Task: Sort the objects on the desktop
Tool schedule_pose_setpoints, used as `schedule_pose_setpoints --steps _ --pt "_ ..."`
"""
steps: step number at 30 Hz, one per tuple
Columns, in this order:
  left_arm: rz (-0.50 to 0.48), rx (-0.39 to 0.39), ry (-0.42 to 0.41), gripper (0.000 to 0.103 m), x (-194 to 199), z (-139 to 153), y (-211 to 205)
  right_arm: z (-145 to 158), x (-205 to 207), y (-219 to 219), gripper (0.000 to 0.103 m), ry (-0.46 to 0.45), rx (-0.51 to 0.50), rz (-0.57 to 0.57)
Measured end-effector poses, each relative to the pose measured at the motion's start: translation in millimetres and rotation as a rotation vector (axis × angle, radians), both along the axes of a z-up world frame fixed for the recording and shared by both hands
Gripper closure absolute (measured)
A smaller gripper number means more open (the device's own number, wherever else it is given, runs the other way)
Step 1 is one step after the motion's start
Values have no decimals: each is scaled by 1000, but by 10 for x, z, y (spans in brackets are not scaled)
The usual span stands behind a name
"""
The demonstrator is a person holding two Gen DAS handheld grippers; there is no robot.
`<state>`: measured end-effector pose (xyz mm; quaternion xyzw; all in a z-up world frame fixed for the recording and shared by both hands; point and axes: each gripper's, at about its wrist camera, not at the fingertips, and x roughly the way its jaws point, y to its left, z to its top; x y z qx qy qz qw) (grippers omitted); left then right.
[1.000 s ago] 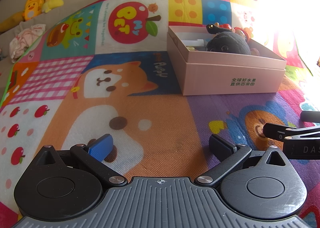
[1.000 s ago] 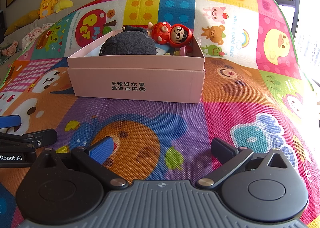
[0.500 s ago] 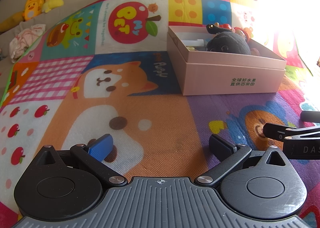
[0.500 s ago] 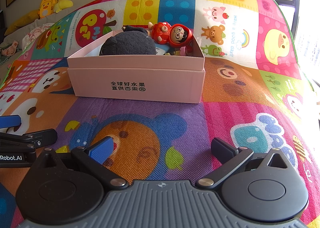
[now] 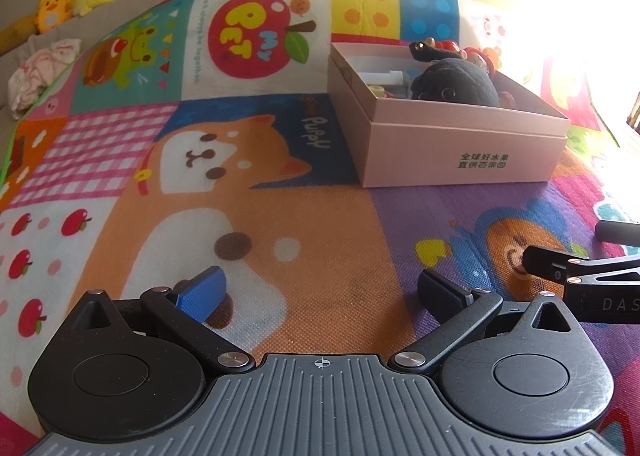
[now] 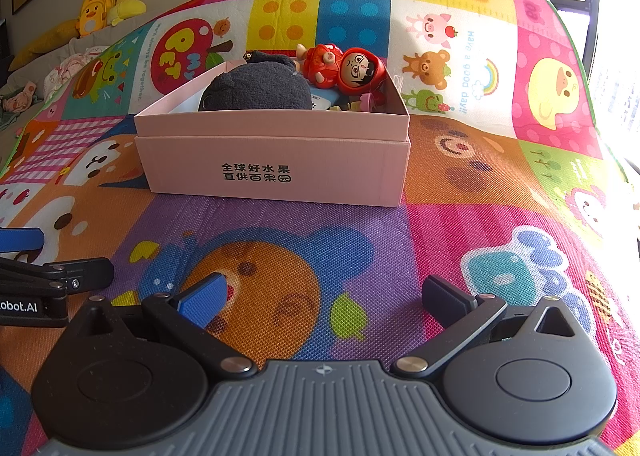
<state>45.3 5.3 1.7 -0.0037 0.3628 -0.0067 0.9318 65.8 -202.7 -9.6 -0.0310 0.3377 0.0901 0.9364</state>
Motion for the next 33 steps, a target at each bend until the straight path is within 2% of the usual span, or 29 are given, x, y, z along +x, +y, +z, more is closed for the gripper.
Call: schedule_pose_setpoints --steps 33 --pt "14 3 -11 0 -36 -14 -13 -2 -1 -1 0 0 0 0"
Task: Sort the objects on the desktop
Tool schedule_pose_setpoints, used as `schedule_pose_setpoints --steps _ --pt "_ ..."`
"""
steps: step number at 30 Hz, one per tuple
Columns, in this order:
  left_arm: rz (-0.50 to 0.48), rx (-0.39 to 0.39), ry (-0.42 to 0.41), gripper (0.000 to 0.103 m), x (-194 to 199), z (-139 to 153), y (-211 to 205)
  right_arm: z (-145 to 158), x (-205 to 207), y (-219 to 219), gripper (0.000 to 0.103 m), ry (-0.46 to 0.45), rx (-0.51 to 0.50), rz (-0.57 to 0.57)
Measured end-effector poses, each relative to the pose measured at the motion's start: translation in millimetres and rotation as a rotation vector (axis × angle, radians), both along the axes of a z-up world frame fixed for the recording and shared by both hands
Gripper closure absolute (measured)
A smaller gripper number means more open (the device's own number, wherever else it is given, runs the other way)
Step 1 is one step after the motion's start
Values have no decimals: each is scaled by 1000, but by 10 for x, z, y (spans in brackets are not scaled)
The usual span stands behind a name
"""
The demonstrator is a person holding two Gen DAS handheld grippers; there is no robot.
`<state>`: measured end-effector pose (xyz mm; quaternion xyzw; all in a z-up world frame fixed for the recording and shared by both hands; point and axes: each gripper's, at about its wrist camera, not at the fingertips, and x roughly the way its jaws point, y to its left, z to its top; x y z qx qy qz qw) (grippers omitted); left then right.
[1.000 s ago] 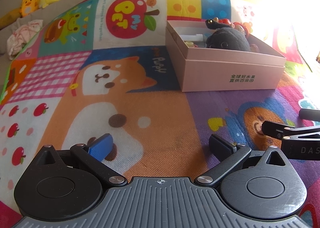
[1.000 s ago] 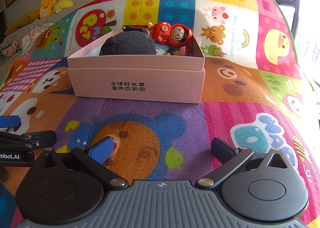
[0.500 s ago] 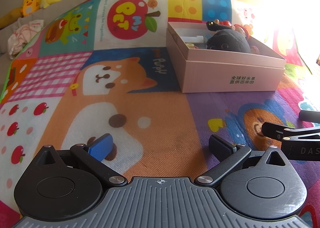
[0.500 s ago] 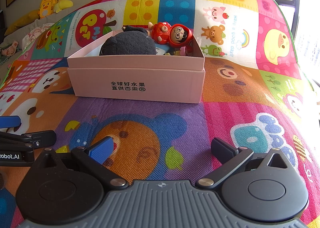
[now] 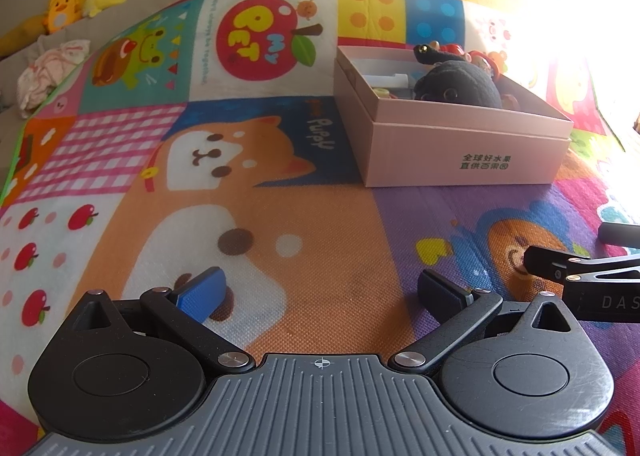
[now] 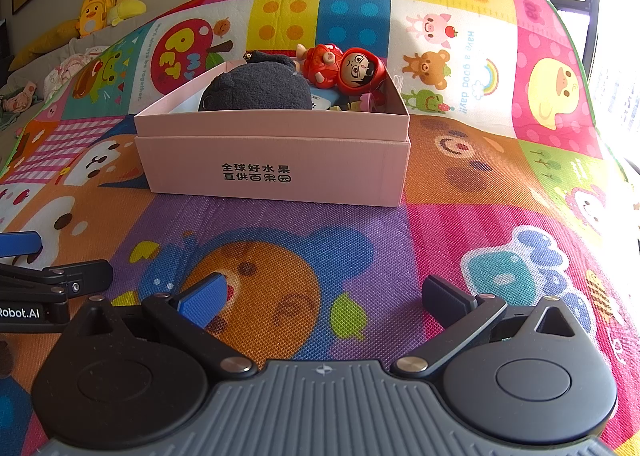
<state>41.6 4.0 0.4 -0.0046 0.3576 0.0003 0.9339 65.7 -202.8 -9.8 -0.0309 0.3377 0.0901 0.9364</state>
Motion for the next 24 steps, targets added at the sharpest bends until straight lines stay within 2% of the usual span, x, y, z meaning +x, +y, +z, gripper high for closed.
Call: schedule_pose_setpoints --steps 24 --pt "-26 -12 11 0 0 29 26 -2 1 0 0 0 0 0"
